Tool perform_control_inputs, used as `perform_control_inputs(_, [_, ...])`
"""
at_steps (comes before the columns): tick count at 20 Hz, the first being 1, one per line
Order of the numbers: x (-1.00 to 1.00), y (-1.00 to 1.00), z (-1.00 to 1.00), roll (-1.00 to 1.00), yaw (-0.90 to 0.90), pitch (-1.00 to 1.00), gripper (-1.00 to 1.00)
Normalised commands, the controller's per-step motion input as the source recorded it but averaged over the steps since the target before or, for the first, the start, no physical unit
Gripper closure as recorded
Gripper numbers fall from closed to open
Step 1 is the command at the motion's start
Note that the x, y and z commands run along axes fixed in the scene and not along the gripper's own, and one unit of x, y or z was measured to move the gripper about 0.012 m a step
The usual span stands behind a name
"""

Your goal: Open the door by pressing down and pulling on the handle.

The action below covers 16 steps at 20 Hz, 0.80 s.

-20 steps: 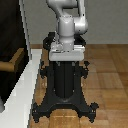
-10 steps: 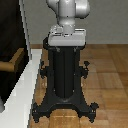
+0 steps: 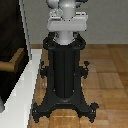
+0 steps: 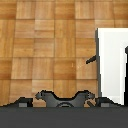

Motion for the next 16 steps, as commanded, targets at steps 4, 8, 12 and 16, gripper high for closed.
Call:
perform_control_inputs(4, [0.00, -0.50, 0.00, 0.00, 0.00, 0.00, -1.00])
perform_control_inputs(8, [0.00, -0.75, 0.00, 0.00, 0.00, 0.00, -1.00])
perform_control_inputs(12, [0.00, -0.75, 0.00, 0.00, 0.00, 0.00, -1.00])
perform_control_inputs(16, [0.00, -0.75, 0.00, 0.00, 0.00, 0.00, -1.00])
